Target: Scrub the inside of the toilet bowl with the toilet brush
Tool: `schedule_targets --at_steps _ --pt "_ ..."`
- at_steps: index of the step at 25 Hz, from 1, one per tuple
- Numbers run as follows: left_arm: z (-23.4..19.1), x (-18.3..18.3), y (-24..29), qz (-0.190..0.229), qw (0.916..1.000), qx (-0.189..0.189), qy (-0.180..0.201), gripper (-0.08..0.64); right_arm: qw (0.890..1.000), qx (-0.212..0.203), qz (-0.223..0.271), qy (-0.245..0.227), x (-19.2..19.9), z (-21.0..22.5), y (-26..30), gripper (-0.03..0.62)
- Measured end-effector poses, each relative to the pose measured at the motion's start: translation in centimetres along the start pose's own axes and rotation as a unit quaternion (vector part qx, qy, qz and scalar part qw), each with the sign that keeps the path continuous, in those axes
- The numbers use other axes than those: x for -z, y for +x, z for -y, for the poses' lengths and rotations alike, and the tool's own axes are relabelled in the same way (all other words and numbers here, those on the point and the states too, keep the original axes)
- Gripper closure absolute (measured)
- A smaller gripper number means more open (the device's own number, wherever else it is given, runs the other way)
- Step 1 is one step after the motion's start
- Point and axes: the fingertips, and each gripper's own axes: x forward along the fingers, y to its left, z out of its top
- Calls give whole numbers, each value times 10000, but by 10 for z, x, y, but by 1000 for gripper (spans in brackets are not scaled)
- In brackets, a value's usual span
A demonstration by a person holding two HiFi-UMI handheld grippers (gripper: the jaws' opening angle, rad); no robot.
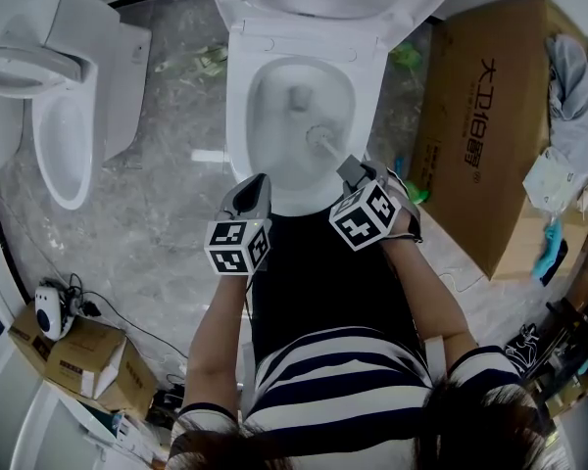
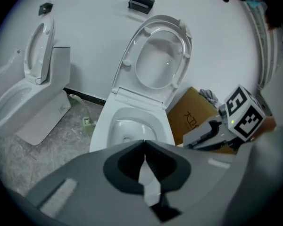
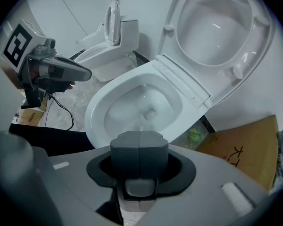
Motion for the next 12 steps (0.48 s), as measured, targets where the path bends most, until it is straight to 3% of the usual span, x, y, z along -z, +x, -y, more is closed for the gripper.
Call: schedule_targets --at_steps 12 --pt "-11 9 -4 -12 9998 -120 -142 560 9974 -706 172 -21 -15 -44 6 420"
